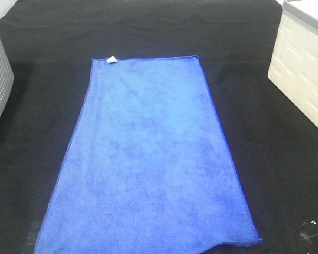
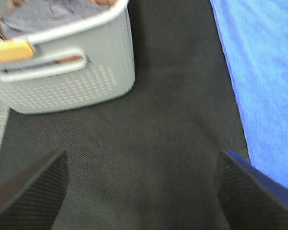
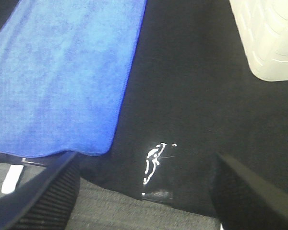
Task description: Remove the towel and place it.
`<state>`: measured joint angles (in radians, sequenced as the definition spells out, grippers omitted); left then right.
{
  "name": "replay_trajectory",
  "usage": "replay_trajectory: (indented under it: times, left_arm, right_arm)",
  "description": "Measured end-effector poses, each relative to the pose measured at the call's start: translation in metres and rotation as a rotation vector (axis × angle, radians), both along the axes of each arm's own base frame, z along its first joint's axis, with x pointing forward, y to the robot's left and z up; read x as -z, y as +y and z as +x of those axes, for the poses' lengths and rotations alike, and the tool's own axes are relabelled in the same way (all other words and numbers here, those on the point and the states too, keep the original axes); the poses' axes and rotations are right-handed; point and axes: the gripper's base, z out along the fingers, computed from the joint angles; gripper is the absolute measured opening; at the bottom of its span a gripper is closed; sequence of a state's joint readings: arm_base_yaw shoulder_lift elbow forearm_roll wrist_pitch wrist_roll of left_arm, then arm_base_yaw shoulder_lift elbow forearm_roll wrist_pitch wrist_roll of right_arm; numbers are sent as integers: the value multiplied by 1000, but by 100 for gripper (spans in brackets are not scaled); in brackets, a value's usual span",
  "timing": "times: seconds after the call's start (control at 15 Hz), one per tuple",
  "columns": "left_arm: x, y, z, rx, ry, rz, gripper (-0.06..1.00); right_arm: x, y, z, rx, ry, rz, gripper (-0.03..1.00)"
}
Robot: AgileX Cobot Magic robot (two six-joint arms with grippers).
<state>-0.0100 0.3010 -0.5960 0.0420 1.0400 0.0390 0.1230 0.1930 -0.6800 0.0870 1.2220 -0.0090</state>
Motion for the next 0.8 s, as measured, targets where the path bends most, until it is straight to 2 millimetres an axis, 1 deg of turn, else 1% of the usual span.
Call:
replay_trajectory:
  times: [0.13,0.27,0.33,0.4,0.47,0.53,0.6,0.8]
  left_arm:
    - [17,-1,-9,7,-20,-18,77]
    - [17,-2,-20,10,-94,-20,77]
    - [16,-2,-29,12,-151,-20,77]
    - [16,-2,-35,13,-190,-21,77]
    - [16,-2,-42,16,-229,-25,77]
    - [18,-2,-43,19,-235,-31,77]
    - [21,-3,-43,24,-221,-42,77]
    - [22,-4,-43,30,-211,-54,77]
  right_arm:
    - [19,-3,-13,8,-43,-8,72]
    - [35,-4,-19,7,-67,-17,72]
    - [44,-4,-17,-5,-46,-36,72]
    - [49,-4,-14,-15,-35,-51,72]
    - [50,-3,-12,-25,-52,-60,72]
    - [49,-3,-9,-27,-86,-58,72]
    - [50,-2,-6,-31,-98,-58,72]
    - [54,-2,-4,-32,-92,-59,72]
